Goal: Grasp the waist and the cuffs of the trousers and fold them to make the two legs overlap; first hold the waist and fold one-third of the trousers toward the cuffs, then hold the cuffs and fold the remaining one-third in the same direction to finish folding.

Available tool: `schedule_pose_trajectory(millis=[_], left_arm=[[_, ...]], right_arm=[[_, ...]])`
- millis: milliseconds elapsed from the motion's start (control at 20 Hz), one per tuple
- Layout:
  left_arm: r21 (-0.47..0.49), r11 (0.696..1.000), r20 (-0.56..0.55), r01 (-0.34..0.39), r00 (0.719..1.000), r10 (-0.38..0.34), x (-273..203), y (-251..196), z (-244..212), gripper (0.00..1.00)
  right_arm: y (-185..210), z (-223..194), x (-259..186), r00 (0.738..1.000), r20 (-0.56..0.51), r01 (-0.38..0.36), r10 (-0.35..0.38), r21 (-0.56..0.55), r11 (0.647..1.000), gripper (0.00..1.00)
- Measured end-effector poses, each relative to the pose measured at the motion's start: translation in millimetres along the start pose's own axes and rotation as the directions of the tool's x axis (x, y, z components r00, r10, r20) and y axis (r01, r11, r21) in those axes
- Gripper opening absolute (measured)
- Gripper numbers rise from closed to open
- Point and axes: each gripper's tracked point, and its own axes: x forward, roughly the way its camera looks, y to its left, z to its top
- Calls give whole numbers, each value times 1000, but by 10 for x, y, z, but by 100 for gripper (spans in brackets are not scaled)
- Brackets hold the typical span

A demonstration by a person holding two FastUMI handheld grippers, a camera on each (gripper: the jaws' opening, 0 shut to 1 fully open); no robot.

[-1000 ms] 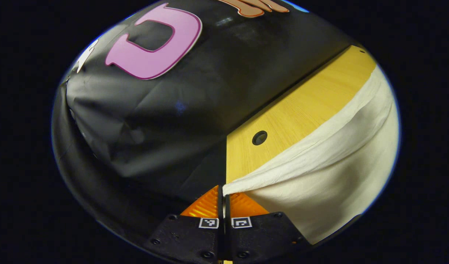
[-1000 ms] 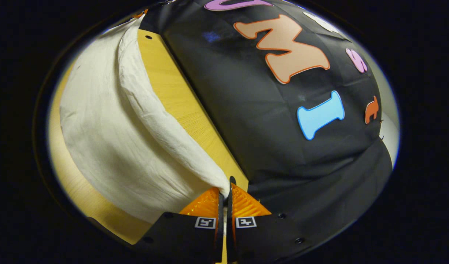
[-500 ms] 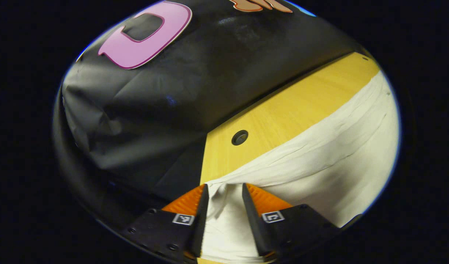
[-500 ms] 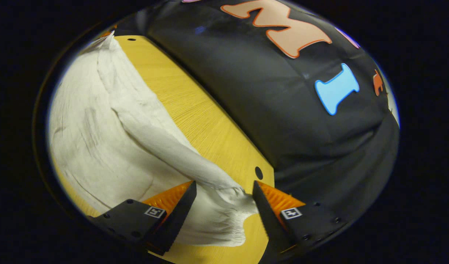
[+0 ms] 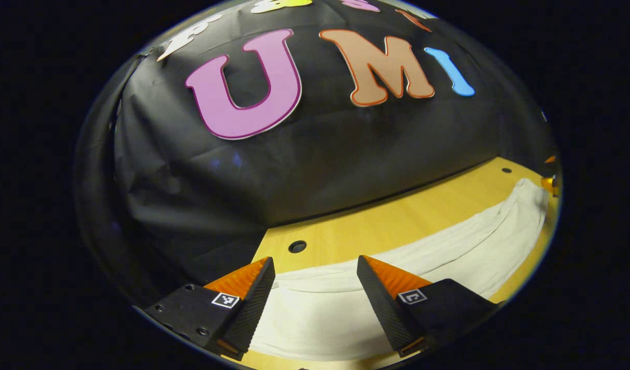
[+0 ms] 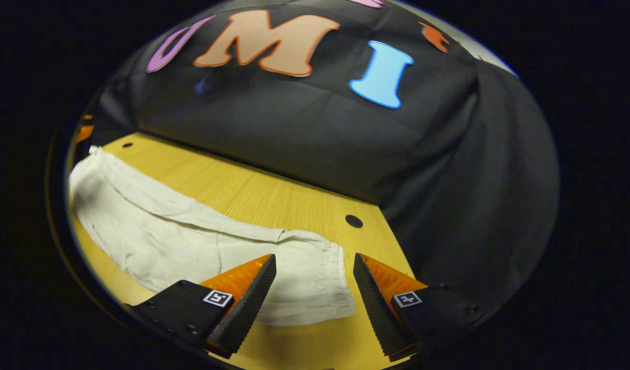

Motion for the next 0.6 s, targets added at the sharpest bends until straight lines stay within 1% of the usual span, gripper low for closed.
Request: schedule_pose_trajectory(millis=[100,150,200,250,300,350,400,450,600], left_arm=[[-28,999,22,27,999,-26,-126,-99,237,95],[-39,999,29,35,999,-34,-209,-163,290,95],[-49,998,32,39,999,-37,-268,-254,323,95],[-58,997,34,43,999,-41,-356,-360,301,95],[-70,996,33,48,998,-46,-430,-431,307,95],[-81,995,30,58,998,-56,-491,-493,300,95],[-92,994,30,61,998,-58,-552,-535,317,96],[-106,992,31,65,998,-62,-609,-564,331,96],[-130,990,37,53,998,-49,-758,-600,377,96]], right_arm=[[-124,-139,-13,1000,-26,2,1,113,994,97],[-178,-191,-31,999,-40,4,3,157,988,100],[-237,-276,-19,999,-52,12,-2,191,981,98],[-293,-328,-17,998,-63,23,-9,222,975,100],[-327,-382,-17,997,-71,26,-8,255,967,100],[-349,-434,-19,997,-83,26,-1,293,956,98],[-370,-493,-6,996,-94,26,5,325,945,100],[-364,-534,6,994,-108,26,15,363,931,100],[-378,-737,105,986,-163,43,42,487,872,99]])
